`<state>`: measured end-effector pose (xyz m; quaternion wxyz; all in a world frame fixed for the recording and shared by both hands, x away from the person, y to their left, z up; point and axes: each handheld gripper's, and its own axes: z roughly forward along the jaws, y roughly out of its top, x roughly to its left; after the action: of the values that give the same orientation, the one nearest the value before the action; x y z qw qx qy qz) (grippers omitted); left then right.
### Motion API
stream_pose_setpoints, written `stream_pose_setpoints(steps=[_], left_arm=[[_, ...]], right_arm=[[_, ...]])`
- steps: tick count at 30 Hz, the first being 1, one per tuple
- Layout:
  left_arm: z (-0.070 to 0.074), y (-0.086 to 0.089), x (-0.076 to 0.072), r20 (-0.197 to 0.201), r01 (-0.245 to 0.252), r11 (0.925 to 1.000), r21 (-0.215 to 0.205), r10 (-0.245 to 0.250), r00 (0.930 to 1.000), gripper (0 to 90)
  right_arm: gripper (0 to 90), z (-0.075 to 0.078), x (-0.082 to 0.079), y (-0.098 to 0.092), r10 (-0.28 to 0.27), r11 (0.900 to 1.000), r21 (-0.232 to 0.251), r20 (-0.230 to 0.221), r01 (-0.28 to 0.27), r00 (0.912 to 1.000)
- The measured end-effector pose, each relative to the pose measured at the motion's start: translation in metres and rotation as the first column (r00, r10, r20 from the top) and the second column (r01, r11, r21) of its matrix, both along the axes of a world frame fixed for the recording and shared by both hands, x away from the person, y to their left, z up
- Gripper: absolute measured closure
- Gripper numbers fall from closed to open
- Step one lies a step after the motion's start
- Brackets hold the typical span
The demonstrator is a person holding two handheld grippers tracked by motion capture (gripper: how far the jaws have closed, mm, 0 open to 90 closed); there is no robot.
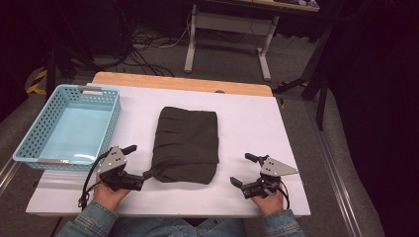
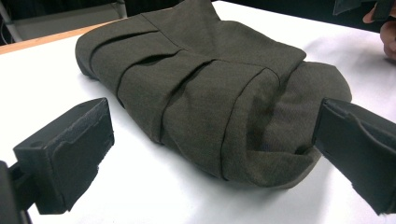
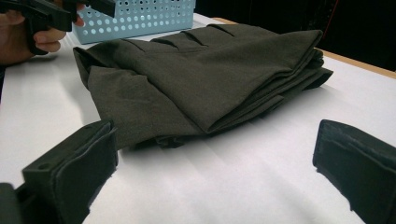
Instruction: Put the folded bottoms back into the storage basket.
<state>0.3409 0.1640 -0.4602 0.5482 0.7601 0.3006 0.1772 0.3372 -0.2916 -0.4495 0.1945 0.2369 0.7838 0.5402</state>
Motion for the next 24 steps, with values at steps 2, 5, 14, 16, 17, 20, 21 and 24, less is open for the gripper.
stream_pose_setpoints(steps=[2,5,14,16,17,20,21,24], left_arm=[[0.001,0.0,0.0,0.002,0.002,1.0,0.007,-0.002,1.0,0.0],[0.004,-0.001,0.0,-0.004,0.006,0.9999,0.013,-0.006,1.0,0.0],[0.015,-0.001,0.004,-0.02,0.035,0.9993,0.013,-0.034,0.9992,0.0],[0.015,-0.001,0.006,-0.031,0.036,0.9992,0.013,-0.036,0.9989,0.0],[0.016,-0.002,0.007,-0.041,0.038,0.9993,0.006,-0.038,0.9984,0.0],[0.022,-0.004,0.009,-0.042,0.045,0.999,0.005,-0.045,0.9981,0.0],[0.022,-0.004,0.009,-0.042,0.045,0.999,0.005,-0.045,0.9981,0.0],[0.028,-0.007,0.013,-0.04,0.044,0.9987,0.025,-0.043,0.9983,0.0]], right_arm=[[0.6,0.0,0.0,0.0,-0.001,1.0,0.0,0.0,0.001,1.0],[0.6,0.0,0.0,0.0,0.001,1.0,-0.003,-0.004,-0.001,1.0],[0.6,0.0,0.001,0.001,-0.006,1.0,-0.01,-0.019,0.006,0.9998],[0.6,-0.001,0.002,0.001,-0.007,1.0,-0.01,-0.023,0.007,0.9997],[0.6,-0.001,0.002,0.002,-0.007,1.0,-0.008,-0.023,0.007,0.9997],[0.9,-0.001,0.002,0.002,-0.004,1.0,-0.013,-0.022,0.004,0.9998],[0.9,-0.001,0.002,0.002,-0.004,1.0,-0.013,-0.022,0.004,0.9998],[1.1,-0.001,0.001,0.003,-0.003,1.0,-0.02,-0.027,0.002,0.9996]])
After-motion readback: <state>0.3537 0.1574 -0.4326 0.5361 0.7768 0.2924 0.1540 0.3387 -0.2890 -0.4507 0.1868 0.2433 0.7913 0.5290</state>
